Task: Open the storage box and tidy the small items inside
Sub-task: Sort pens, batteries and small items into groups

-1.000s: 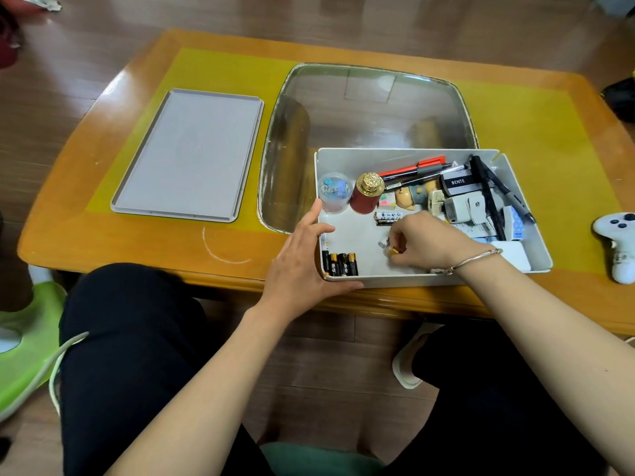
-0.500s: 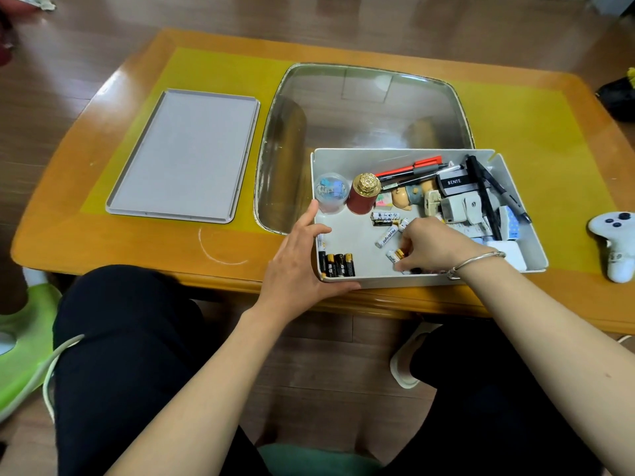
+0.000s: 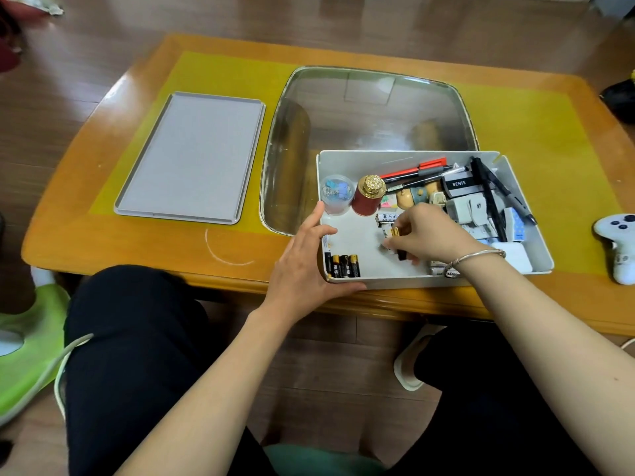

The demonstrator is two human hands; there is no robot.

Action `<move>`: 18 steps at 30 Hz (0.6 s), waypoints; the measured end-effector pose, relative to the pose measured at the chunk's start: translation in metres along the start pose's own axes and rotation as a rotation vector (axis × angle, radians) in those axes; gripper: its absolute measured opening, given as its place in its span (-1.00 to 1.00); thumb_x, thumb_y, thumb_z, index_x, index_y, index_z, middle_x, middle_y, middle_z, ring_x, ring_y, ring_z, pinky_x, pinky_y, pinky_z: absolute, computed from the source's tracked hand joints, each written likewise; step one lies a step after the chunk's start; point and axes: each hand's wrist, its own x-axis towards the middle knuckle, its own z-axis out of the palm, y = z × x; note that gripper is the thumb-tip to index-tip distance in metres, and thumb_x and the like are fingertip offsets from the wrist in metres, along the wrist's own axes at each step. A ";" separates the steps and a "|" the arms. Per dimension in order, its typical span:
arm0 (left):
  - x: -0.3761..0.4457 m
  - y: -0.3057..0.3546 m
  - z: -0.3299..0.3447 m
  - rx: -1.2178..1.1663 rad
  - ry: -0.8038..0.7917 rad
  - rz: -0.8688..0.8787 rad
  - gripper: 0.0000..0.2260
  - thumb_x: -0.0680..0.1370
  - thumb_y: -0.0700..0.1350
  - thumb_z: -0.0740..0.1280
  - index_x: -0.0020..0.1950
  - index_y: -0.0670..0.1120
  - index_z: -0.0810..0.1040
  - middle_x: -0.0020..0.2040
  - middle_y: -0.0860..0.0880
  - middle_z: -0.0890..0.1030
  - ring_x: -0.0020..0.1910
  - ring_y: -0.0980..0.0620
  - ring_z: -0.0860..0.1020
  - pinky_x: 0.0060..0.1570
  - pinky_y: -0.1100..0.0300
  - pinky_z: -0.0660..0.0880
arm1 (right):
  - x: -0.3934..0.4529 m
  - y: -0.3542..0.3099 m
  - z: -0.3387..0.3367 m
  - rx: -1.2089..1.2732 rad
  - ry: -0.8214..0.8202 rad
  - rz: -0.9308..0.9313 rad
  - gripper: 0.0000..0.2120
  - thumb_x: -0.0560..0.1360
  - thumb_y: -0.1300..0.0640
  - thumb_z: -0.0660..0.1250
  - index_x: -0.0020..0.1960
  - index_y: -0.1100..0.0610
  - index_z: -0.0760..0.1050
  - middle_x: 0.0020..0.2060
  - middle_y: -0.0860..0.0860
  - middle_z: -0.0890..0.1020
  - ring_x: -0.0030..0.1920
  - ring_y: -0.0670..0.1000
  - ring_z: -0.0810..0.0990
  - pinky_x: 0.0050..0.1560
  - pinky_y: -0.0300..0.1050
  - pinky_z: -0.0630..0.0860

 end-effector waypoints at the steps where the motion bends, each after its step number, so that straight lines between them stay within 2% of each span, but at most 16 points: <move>1: 0.000 0.000 0.000 0.002 -0.001 0.001 -0.25 0.22 0.34 0.45 0.28 0.10 0.25 0.55 0.09 0.09 0.46 0.02 0.25 0.17 0.03 0.47 | 0.001 -0.002 0.000 0.075 0.012 0.017 -0.66 0.44 0.11 0.41 -0.44 0.16 0.41 -0.58 0.03 0.55 -0.59 -0.05 0.57 -0.59 -0.33 0.40; 4: 0.000 0.000 0.000 0.004 -0.001 -0.005 -0.24 0.21 0.35 0.45 0.28 0.11 0.24 0.55 0.09 0.09 0.46 0.01 0.26 0.16 0.01 0.48 | 0.003 -0.007 0.004 0.240 -0.020 0.049 -0.67 0.47 0.11 0.41 -0.39 0.16 0.39 -0.55 0.05 0.53 -0.62 -0.09 0.54 -0.61 -0.35 0.37; 6: 0.000 0.000 0.000 -0.002 -0.004 -0.009 -0.24 0.21 0.37 0.42 0.28 0.11 0.25 0.55 0.10 0.08 0.46 0.02 0.25 0.16 0.00 0.48 | 0.005 -0.008 0.007 0.329 -0.052 0.030 -0.73 0.49 0.13 0.38 -0.33 0.19 0.45 -0.51 0.06 0.50 -0.61 -0.12 0.51 -0.59 -0.33 0.40; 10: 0.000 0.000 0.000 -0.002 -0.004 -0.013 -0.23 0.21 0.40 0.39 0.29 0.10 0.25 0.55 0.09 0.09 0.46 0.02 0.24 0.17 0.00 0.49 | 0.011 -0.008 0.010 0.465 -0.104 -0.015 -0.87 0.56 0.15 0.29 -0.10 0.21 0.53 -0.34 0.08 0.51 -0.44 -0.07 0.49 -0.52 -0.25 0.49; 13: 0.000 0.000 0.000 -0.011 0.000 -0.009 -0.23 0.21 0.36 0.44 0.29 0.09 0.25 0.55 0.09 0.10 0.46 0.01 0.26 0.18 -0.01 0.48 | 0.015 -0.006 0.013 0.530 -0.147 -0.003 -0.84 0.58 0.18 0.23 0.04 0.26 0.51 -0.26 0.06 0.54 -0.39 -0.06 0.51 -0.51 -0.27 0.47; 15: 0.000 0.000 0.000 -0.012 0.003 -0.003 -0.23 0.21 0.35 0.45 0.29 0.09 0.26 0.55 0.08 0.11 0.45 0.01 0.26 0.19 0.01 0.47 | 0.016 -0.005 0.015 0.521 -0.159 -0.006 -0.85 0.59 0.18 0.22 0.03 0.26 0.49 -0.28 0.04 0.54 -0.39 -0.06 0.51 -0.51 -0.27 0.47; 18: 0.000 -0.001 0.001 -0.015 0.005 0.002 -0.23 0.22 0.34 0.46 0.29 0.08 0.26 0.55 0.08 0.11 0.45 0.01 0.26 0.19 0.02 0.47 | 0.019 -0.009 0.017 0.503 -0.127 0.002 -0.82 0.56 0.11 0.28 -0.17 0.17 0.50 -0.36 0.07 0.56 -0.46 -0.05 0.51 -0.54 -0.25 0.46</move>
